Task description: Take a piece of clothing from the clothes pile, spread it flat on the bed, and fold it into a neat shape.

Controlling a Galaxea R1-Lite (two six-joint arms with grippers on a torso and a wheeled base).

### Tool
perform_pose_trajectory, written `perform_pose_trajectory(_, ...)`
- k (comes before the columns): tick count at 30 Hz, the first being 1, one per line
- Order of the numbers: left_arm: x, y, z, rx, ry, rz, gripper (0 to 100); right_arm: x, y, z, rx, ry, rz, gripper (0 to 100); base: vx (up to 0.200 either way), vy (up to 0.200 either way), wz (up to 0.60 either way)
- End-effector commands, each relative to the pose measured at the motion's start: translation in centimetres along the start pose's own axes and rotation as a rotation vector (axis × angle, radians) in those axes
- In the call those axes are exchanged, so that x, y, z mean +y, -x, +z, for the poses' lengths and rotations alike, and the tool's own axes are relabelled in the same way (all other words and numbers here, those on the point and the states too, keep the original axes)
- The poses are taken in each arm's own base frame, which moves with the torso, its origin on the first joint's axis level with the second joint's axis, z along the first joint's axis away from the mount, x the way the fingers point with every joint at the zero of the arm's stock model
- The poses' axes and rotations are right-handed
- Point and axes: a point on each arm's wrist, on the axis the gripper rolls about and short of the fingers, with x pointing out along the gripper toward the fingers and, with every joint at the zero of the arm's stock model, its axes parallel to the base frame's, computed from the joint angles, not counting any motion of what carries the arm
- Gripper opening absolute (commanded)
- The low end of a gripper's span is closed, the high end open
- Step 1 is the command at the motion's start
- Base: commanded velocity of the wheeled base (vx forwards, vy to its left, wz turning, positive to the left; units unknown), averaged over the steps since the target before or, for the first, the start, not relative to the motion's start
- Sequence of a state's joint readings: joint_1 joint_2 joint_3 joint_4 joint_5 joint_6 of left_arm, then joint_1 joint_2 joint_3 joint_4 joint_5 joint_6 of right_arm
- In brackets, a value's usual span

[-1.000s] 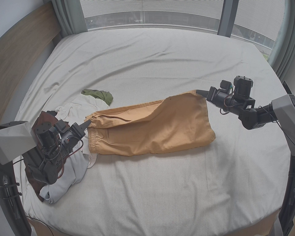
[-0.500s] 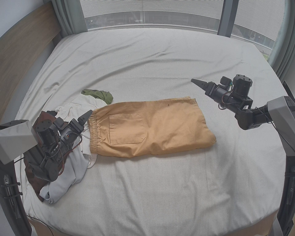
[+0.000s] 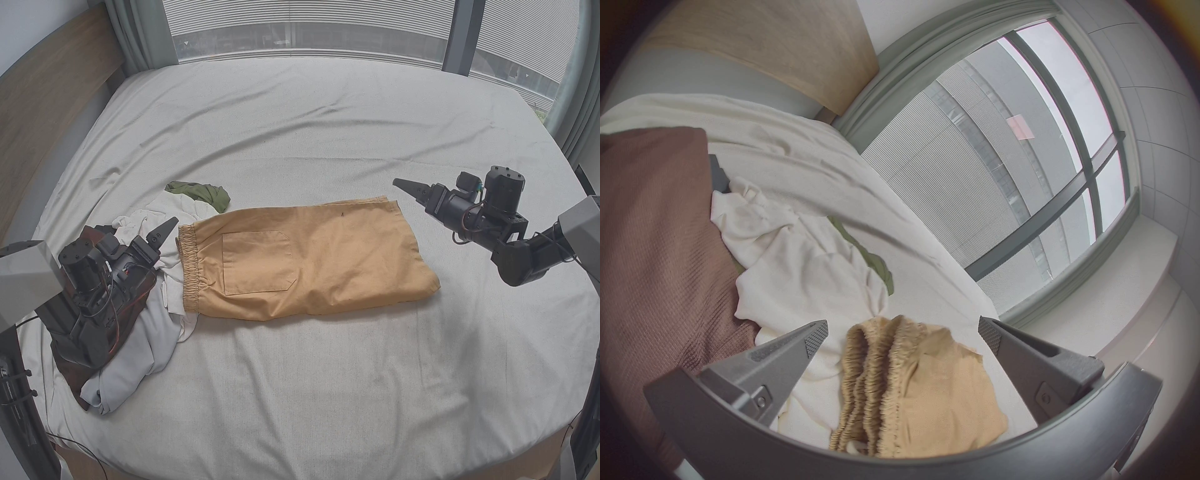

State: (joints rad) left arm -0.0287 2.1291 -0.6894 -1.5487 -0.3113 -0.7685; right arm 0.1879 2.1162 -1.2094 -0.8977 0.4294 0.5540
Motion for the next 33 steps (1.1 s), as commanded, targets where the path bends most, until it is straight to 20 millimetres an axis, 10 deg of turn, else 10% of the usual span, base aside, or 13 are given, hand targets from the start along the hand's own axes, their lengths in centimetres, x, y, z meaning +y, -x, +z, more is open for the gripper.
perform_pose_trajectory(1,-3.5,4.1,0.0,0.179,0.004,-0.165,100,1.9,4.5,-1.1,0.026,-0.057,-0.006,100,0.0,0.0,0.0)
perform_pose_trajectory(9,-2.9,6.4,-1.9,0.358,-0.046,-0.242,100,1.4,7.1,-4.6,0.125,-0.137,-0.046,100,0.0,0.0,0.0)
perform_pose_trajectory(33,-2.9,6.1,-2.1,0.329,-0.129,-0.227,100,-1.7,5.5,-10.4,0.332,-0.231,-0.155,100,0.0,0.0,0.0)
